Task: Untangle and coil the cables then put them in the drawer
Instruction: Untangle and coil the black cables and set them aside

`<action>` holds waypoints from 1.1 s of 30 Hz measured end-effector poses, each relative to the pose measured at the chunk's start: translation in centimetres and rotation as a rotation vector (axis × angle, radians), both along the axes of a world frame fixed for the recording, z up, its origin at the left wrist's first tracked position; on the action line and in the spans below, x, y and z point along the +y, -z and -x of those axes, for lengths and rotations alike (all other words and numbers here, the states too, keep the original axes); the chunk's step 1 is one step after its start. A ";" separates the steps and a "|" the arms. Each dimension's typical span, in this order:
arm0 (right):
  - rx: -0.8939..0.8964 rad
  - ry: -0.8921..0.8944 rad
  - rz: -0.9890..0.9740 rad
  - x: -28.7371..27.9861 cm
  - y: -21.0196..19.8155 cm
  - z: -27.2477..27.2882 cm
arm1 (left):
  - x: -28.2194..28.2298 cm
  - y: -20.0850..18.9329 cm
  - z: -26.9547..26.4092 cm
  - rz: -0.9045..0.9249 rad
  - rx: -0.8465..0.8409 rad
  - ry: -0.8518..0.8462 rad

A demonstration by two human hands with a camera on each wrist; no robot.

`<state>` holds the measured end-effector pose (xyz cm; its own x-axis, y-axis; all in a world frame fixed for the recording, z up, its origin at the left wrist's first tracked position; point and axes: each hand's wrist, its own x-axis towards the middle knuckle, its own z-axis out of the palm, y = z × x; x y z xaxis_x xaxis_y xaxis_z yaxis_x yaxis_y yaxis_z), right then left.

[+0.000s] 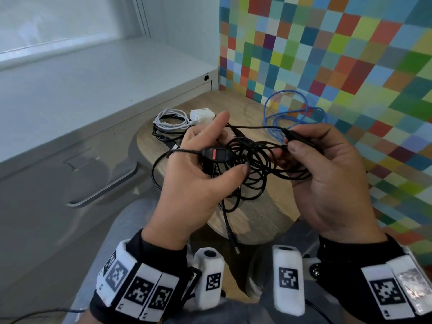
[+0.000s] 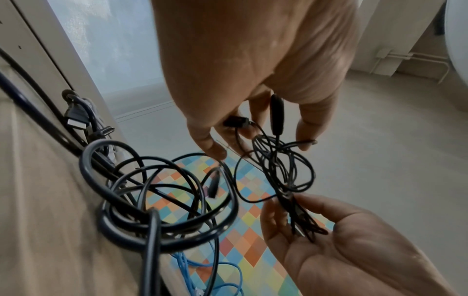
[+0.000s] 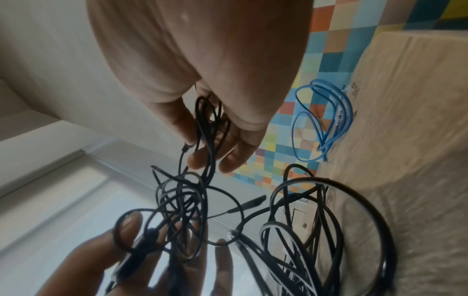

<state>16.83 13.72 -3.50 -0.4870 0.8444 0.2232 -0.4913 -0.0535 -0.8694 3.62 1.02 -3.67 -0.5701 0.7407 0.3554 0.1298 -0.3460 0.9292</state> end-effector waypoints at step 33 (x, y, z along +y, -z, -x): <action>-0.103 0.128 0.151 2.7 0.0 -1.5 | -0.4 0.0 2.4 -0.270 -0.549 -0.112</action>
